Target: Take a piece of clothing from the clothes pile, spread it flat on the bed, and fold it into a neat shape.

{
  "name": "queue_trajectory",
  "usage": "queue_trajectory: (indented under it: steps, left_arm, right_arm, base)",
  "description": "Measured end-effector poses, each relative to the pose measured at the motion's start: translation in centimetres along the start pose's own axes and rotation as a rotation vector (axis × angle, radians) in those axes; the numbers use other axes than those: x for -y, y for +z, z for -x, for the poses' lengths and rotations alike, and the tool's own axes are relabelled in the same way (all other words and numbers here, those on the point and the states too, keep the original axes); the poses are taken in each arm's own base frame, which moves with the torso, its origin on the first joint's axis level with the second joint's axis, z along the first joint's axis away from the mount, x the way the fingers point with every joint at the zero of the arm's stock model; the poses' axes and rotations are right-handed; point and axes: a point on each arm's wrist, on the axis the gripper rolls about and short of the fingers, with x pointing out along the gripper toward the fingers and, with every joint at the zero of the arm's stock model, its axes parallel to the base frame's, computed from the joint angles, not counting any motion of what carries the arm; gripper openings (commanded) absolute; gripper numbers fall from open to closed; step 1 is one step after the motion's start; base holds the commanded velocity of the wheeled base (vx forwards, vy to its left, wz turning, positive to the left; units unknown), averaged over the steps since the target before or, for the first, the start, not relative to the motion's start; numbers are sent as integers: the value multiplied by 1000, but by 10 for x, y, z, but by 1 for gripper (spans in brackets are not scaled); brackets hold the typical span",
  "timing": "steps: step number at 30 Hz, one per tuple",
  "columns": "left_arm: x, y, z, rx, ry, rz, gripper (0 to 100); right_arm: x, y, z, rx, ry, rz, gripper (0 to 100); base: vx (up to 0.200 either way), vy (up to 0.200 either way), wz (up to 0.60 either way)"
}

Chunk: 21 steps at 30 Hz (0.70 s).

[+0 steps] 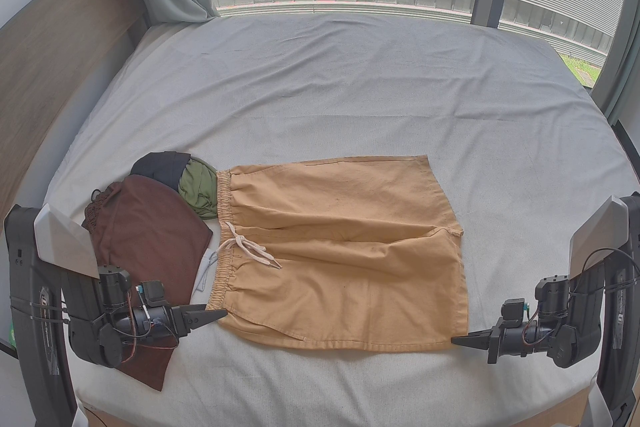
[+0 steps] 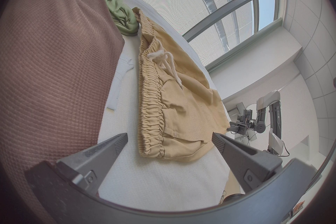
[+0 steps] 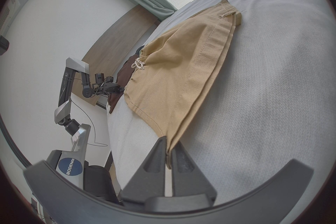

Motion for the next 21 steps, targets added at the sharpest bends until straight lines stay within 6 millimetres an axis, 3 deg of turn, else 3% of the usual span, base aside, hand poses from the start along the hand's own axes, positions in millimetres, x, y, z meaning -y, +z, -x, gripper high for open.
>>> queue_trajectory:
  steps: [21]
  left_arm:
    - [-1, -2, -11, -8, 9, -11, 100]
  right_arm:
    - [0, 0, 0, -1, 0, -2, 0]
  base:
    - [0, 0, 0]
